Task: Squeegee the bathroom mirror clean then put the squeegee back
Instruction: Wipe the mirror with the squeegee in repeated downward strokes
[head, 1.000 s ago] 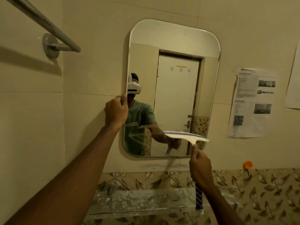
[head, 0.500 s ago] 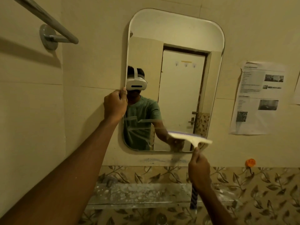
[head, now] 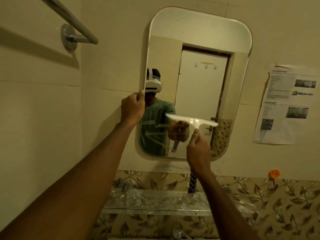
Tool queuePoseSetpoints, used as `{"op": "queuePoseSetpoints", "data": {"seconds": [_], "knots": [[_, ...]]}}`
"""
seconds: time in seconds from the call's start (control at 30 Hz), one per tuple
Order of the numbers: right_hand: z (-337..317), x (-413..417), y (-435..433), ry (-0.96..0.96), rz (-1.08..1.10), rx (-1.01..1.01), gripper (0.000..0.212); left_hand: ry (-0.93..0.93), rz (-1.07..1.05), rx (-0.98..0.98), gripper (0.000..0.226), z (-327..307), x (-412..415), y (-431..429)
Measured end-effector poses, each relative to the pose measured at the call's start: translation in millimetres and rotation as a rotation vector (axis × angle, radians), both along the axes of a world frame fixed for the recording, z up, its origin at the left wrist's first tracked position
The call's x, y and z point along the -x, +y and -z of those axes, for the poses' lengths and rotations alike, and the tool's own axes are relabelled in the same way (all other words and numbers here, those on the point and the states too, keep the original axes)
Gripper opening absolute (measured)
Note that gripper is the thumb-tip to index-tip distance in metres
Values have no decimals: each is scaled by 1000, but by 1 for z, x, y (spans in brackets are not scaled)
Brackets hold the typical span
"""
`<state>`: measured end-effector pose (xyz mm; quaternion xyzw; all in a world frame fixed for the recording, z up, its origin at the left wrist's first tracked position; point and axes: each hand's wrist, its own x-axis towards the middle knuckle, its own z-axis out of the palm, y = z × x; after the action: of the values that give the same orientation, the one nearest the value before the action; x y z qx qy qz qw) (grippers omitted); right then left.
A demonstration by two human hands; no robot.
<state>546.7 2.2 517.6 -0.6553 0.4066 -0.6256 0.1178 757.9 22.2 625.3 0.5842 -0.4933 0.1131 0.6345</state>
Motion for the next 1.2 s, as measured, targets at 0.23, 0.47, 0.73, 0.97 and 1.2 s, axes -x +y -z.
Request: {"op": "queuePoseSetpoints", "data": {"seconds": [0.23,0.47,0.73,0.97,1.2], "knots": [[85,-28,30,7,58,-137,49,15,78,26,47,0,-3,0],[-30,-37,19,27,38,78,43,77,209,10,48,2,-12,0],[71,-57,43,117,128,-97,45,51,203,-7,51,0,-11,2],[-18,-63,38,106,73,72,40,-18,138,-56,52,-7,-11,6],[77,-66,49,253,66,-51,45,104,215,-21,55,-8,-15,1]]}}
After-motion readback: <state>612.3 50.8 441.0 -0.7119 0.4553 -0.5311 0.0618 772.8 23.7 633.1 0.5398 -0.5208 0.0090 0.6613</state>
